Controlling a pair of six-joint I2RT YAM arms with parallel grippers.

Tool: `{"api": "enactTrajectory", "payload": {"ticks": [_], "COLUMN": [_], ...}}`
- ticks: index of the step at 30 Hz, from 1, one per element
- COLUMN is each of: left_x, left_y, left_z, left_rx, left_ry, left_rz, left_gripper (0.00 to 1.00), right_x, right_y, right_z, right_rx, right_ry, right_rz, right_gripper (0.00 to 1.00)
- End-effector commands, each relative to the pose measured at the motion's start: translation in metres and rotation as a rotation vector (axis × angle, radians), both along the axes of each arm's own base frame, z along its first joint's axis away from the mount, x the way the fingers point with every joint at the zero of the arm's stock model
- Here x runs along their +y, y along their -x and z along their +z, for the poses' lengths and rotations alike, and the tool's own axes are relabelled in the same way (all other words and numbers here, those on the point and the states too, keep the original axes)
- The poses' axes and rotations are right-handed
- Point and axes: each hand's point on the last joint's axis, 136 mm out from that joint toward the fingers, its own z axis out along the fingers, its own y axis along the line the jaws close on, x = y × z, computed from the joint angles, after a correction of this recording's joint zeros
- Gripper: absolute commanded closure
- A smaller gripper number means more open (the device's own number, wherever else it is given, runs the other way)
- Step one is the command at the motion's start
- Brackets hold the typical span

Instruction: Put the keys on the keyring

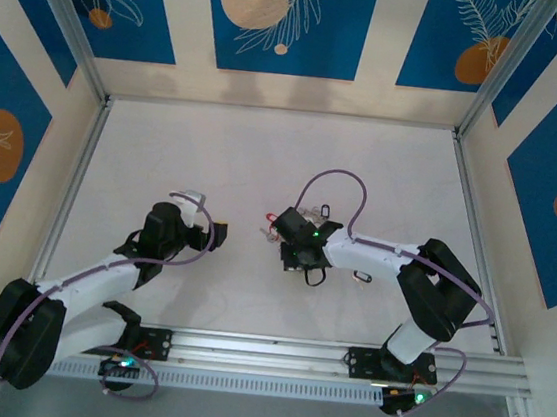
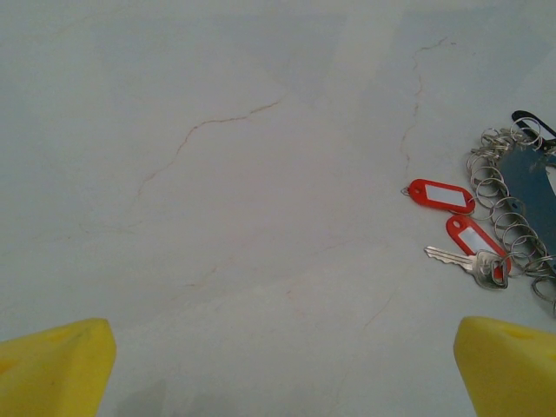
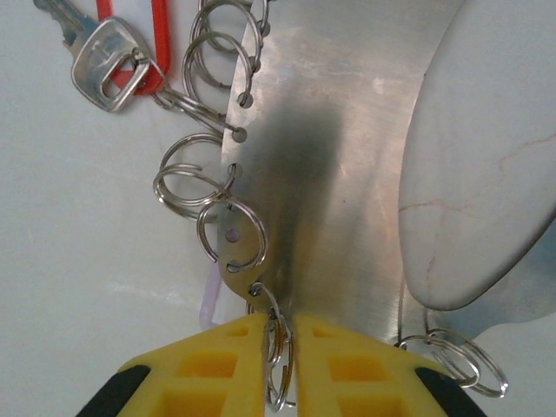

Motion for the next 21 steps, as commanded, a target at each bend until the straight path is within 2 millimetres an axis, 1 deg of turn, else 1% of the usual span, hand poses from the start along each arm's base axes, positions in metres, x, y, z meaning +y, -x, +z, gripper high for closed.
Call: {"api": "enactTrajectory", "payload": {"ticks": [1,3,5,9,15,19,21], "left_x": [0.003,0.003,0.003,0.003,0.004,0.004,0.004], "left_y": [-0.004,-0.004,-0.005,-0.004,-0.004,-0.004,-0.003], "left_z": [0.009,0.009,0.01,0.01,0.009,0.01,0.01], "left_rx": [-0.035,-0.033,-0.036,-0.036,-0.035,-0.035,-0.036], "left_ry": [0.017,0.016,0.015,0.017,0.016,0.014,0.017], "left_rz": [0.017,0.019,0.019,0.017,0.018,0.019,0.018], "left_gripper": [0.0,0.0,0.0,0.0,0.0,0.0,0.0], "right_x": [0.014,0.013,0.012,0.017,0.028,0.032,0.031], "right_y": [0.005,0.006,0.007,0.01,0.013,0.019,0.025], "right_z": [0.007,0.006,0.006,0.006,0.015,0.022,0.024], "right_rx": [0.032,0.037,0.034,0.044,0.036,0.037,0.044], "right_ry": [-0.064,-0.057,-0.053,-0.077,-0.132,-0.143,-0.159], "right_rz": [0.007,0.005,-0.009,0.007,0.05,0.096,0.118], "right_gripper": [0.81,0.78,0.78,0.82,0.91,0.93,0.93]}}
